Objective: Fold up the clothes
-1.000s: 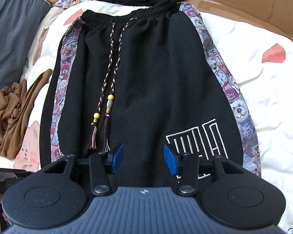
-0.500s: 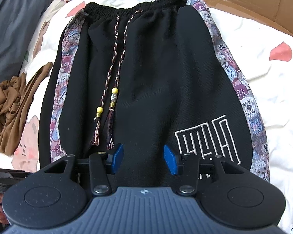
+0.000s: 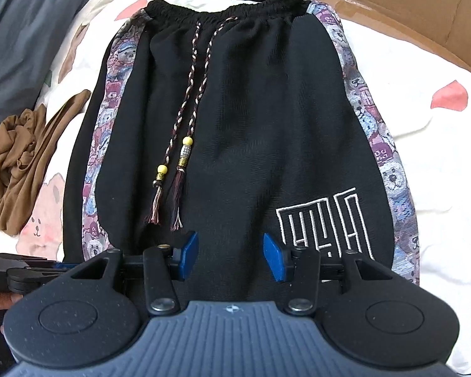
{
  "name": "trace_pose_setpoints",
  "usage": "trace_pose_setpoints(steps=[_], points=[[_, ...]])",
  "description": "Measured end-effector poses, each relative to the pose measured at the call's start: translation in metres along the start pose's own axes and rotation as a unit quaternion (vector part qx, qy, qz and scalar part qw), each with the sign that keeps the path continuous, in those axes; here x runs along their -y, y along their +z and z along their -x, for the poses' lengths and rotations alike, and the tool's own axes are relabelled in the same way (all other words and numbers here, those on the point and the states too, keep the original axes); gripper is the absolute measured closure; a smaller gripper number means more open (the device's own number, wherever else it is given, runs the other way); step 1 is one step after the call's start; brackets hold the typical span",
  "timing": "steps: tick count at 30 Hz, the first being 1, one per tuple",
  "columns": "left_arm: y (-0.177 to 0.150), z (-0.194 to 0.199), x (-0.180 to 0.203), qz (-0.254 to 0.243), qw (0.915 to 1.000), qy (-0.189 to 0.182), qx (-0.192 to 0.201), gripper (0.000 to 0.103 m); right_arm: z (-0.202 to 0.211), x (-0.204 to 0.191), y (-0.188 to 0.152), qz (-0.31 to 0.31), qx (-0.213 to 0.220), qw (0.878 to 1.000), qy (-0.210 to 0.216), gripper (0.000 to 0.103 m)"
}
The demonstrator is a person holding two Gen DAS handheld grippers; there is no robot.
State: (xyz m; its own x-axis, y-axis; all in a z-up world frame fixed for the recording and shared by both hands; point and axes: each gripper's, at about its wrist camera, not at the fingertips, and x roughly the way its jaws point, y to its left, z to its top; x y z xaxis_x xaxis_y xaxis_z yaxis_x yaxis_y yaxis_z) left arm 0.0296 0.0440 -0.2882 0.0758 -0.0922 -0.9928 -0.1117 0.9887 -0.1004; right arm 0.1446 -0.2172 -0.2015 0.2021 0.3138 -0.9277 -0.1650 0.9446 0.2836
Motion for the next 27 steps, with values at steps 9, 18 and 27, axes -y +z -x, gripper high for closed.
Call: trace_pose_setpoints(steps=[9, 18, 27], points=[[-0.01, 0.043, -0.019, -0.003, 0.9999, 0.0, 0.01, 0.1, 0.004, -0.014, 0.002, 0.008, -0.002, 1.0, 0.009, 0.052], [0.018, 0.096, -0.035, -0.009, 0.9989, 0.036, 0.027, 0.1, 0.001, -0.037, 0.003, 0.023, -0.008, 0.999, 0.023, 0.052], [0.036, 0.117, -0.104, 0.026, 0.9961, 0.076, 0.036, 0.1, -0.012, -0.058, 0.003, 0.026, -0.024, 0.999, 0.033, 0.052]])
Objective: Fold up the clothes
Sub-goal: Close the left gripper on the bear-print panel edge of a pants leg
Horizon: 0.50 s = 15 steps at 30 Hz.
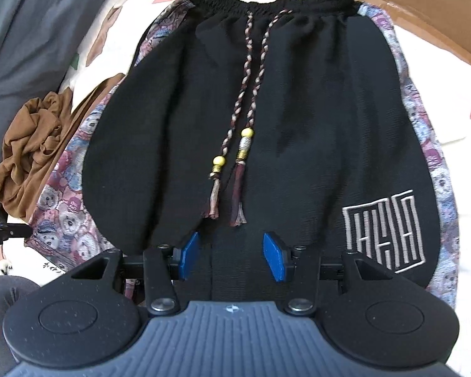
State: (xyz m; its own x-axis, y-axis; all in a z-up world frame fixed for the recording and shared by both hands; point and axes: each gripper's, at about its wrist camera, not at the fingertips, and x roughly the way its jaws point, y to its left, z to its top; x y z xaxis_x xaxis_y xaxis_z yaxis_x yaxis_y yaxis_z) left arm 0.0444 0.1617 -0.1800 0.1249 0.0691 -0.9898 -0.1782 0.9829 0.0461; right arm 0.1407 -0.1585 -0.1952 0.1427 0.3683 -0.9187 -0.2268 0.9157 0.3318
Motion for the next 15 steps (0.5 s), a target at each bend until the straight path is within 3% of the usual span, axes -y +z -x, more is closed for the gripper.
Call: trace_pose_setpoints(steps=[15], points=[[0.03, 0.001, -0.035, -0.02, 0.9973, 0.069, 0.014, 0.1, -0.035, -0.031, -0.016, -0.014, -0.048, 0.998, 0.028, 0.052]])
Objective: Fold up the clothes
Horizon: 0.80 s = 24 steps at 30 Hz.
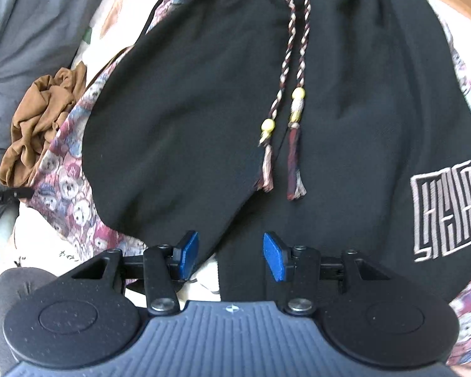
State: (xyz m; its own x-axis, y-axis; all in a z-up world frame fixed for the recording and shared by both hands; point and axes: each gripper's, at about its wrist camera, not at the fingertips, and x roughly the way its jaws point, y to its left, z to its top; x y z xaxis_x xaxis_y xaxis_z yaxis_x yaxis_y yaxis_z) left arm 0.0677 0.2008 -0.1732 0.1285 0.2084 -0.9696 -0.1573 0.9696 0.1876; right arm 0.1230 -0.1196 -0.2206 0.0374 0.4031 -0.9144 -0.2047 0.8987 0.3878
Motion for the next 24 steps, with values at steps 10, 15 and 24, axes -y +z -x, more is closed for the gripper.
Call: trace_pose_setpoints(steps=[10, 15, 24], points=[[0.007, -0.032, -0.017, -0.003, 1.0, 0.008, 0.002, 0.1, -0.02, -0.02, -0.014, -0.003, -0.023, 1.0, 0.001, 0.052], [0.003, -0.048, -0.018, -0.011, 0.9998, -0.014, 0.004, 0.098, -0.027, -0.032, -0.018, -0.004, -0.04, 0.999, 0.0, 0.052], [-0.004, -0.054, -0.022, 0.004, 0.9995, -0.03, -0.003, 0.089, -0.03, -0.046, -0.013, -0.006, -0.043, 0.999, -0.001, 0.052]])
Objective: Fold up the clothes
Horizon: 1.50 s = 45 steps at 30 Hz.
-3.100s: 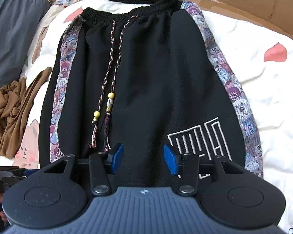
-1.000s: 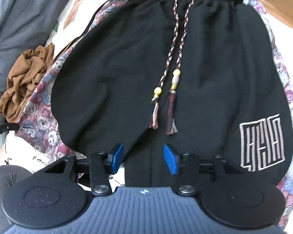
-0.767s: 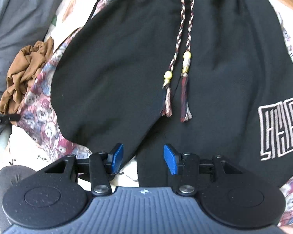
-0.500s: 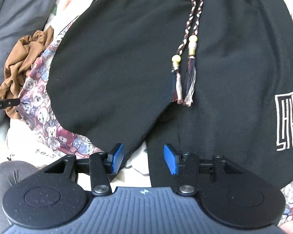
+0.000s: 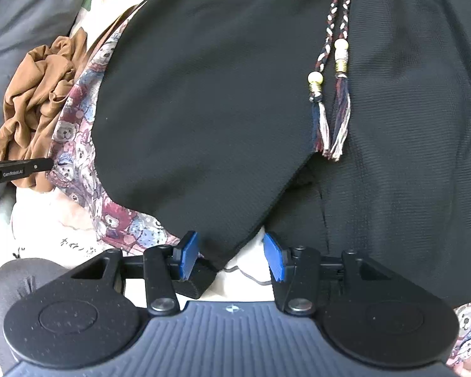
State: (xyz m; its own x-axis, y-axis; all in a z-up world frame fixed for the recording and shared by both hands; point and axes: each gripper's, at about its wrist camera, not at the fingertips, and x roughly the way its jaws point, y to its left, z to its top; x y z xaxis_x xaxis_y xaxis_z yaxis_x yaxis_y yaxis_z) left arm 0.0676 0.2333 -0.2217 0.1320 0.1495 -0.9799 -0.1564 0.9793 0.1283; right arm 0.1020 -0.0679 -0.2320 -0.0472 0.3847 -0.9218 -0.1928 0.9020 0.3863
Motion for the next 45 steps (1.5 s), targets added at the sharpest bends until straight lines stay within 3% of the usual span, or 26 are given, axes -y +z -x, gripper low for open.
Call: trace_pose_setpoints(steps=[6, 11, 15, 18, 34, 40, 45], points=[[-0.007, -0.001, -0.002, -0.001, 1.0, 0.0, -0.008, 0.08, -0.003, -0.002, 0.0, -0.004, -0.005, 1.0, 0.004, 0.052], [-0.015, -0.005, -0.01, 0.016, 0.9997, -0.011, -0.013, 0.08, -0.002, -0.001, 0.001, -0.014, -0.005, 1.0, 0.005, 0.052], [-0.021, -0.007, -0.017, 0.014, 0.9996, -0.02, -0.017, 0.094, -0.001, -0.001, 0.002, -0.022, -0.001, 1.0, 0.006, 0.052], [-0.022, -0.004, -0.022, 0.011, 0.9996, -0.02, -0.014, 0.097, -0.002, -0.003, 0.003, -0.019, -0.005, 1.0, 0.008, 0.052], [-0.031, 0.012, -0.042, -0.01, 0.9994, -0.01, -0.031, 0.097, -0.009, 0.007, 0.003, -0.031, -0.01, 0.999, 0.009, 0.052], [-0.034, 0.015, -0.053, -0.007, 0.9994, -0.004, -0.034, 0.089, -0.011, 0.007, 0.006, -0.046, -0.025, 0.998, 0.026, 0.052], [-0.039, 0.02, -0.06, -0.007, 0.9996, -0.009, -0.027, 0.075, -0.014, 0.001, 0.007, -0.052, -0.046, 0.997, 0.037, 0.052]])
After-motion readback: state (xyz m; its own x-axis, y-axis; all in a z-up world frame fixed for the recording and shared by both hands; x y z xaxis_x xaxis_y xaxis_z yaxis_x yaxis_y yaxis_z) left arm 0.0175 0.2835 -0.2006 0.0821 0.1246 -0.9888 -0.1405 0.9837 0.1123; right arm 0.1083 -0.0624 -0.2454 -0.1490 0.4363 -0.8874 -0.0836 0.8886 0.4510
